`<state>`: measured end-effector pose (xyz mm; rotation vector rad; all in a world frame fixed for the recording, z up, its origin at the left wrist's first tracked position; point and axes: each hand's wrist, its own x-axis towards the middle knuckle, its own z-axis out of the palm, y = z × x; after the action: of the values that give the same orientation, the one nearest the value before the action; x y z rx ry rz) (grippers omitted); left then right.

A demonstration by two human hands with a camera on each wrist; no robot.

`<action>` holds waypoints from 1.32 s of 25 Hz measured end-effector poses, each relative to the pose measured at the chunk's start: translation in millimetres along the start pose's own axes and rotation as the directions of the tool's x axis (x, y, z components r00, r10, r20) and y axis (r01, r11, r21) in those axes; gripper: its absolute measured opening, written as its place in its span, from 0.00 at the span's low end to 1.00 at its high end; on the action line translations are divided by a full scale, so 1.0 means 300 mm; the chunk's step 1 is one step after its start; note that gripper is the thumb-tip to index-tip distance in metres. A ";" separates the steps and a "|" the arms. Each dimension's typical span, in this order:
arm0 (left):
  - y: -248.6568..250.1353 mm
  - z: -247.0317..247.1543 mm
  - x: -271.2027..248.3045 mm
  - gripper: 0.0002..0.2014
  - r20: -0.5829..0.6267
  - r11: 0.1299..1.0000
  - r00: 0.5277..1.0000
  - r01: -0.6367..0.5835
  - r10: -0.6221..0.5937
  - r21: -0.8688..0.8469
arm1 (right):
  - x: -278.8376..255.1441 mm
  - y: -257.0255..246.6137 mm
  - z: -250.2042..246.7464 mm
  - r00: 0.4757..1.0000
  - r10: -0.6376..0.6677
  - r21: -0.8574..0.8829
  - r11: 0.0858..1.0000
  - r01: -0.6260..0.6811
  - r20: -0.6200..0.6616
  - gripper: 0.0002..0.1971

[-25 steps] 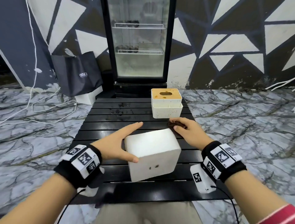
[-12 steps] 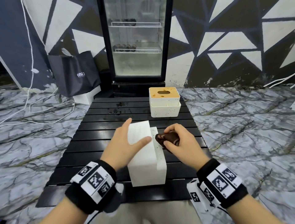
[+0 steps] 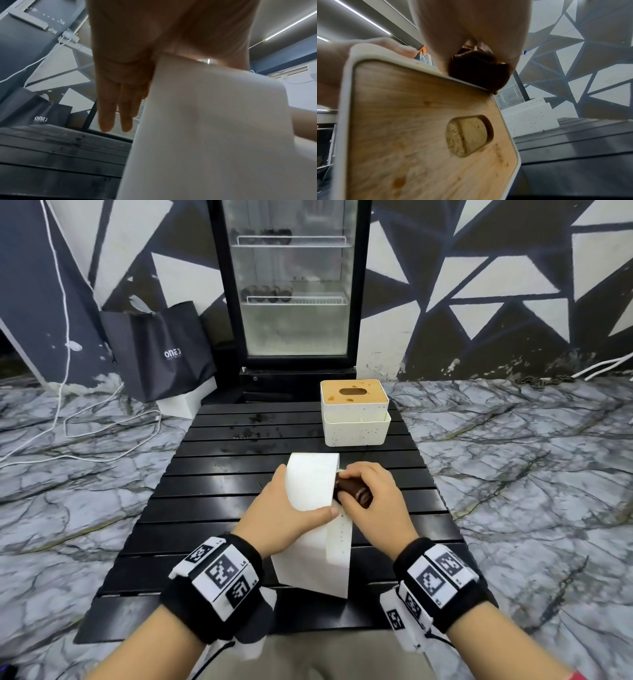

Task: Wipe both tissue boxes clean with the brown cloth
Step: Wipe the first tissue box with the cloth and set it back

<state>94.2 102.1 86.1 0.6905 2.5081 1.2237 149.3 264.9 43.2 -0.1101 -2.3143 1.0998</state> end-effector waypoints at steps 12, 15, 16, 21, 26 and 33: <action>-0.026 -0.024 0.091 0.46 0.038 0.999 0.999 -0.025 0.023 0.047 | 0.027 0.037 0.011 0.990 -0.011 0.041 0.999 0.005 0.138 0.17; -0.039 -0.024 0.101 0.48 0.048 0.998 0.998 -0.033 0.031 0.054 | 0.086 0.057 0.010 0.988 0.066 0.024 0.997 -0.070 0.139 0.18; -0.042 -0.021 0.101 0.47 0.036 0.998 0.999 -0.034 0.032 0.047 | 0.095 0.060 0.015 0.989 0.078 0.033 0.996 -0.083 0.125 0.18; -0.040 -0.005 0.102 0.41 -0.018 0.998 0.999 -0.049 0.049 0.025 | 0.028 0.042 0.051 0.998 0.003 0.049 0.999 -0.006 0.058 0.19; -0.042 -0.010 0.102 0.46 0.010 0.998 0.998 -0.065 0.065 -0.012 | 0.000 0.046 0.042 0.993 -0.039 0.057 0.998 0.033 0.110 0.20; -0.051 -0.006 0.105 0.45 -0.005 0.998 0.998 -0.067 0.067 -0.013 | 0.056 0.052 0.044 0.995 0.044 0.041 0.998 -0.048 0.093 0.19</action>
<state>62.0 109.3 74.2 0.7751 2.4972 1.2645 125.7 271.3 32.8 -0.0982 -2.3783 1.2010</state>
